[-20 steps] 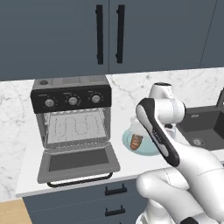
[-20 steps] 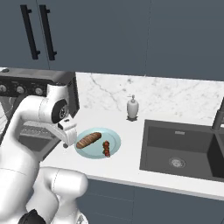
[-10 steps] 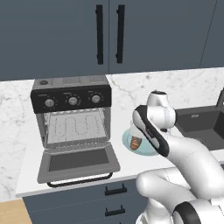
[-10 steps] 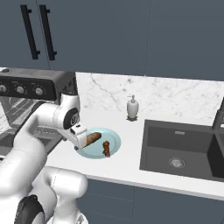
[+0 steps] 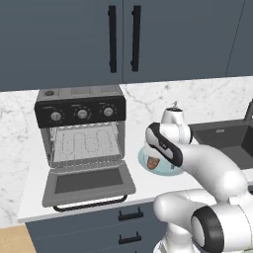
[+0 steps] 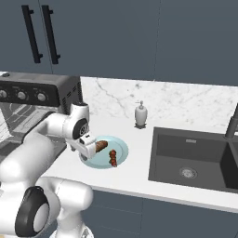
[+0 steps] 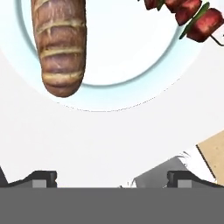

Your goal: Pick up the kebab skewer and baguette bread, and place them inside the toaster oven. Close the toaster oven door and start by setting the timer.

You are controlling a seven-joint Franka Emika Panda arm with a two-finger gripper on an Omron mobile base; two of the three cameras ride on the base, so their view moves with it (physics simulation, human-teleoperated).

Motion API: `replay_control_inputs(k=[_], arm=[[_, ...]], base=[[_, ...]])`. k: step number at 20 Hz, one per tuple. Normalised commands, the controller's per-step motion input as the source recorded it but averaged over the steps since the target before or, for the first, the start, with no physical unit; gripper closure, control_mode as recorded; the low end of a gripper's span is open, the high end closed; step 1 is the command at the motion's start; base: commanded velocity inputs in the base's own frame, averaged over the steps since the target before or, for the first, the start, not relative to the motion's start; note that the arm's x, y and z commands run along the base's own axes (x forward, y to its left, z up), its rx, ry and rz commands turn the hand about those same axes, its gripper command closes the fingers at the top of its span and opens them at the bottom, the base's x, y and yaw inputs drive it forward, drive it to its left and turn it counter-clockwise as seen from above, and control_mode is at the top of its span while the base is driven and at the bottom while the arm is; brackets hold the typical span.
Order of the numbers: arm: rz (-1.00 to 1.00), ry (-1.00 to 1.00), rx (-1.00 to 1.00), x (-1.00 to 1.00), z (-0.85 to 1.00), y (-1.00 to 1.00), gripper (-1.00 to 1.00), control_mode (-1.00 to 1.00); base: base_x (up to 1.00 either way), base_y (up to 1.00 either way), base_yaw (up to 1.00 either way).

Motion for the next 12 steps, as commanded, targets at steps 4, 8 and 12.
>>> replay_control_inputs(k=[4,8,12], arm=[[0.0,0.0,-0.01,0.29,-0.24,0.03,-1.0,-1.0],[0.0,0.0,0.0,0.3,-0.24,0.0,-1.0,-1.0],[0.0,0.0,0.0,0.33,-0.16,0.01,-1.0,-1.0]], base=[[0.0,0.0,0.0],[0.0,0.0,0.0],[0.0,0.0,0.0]])
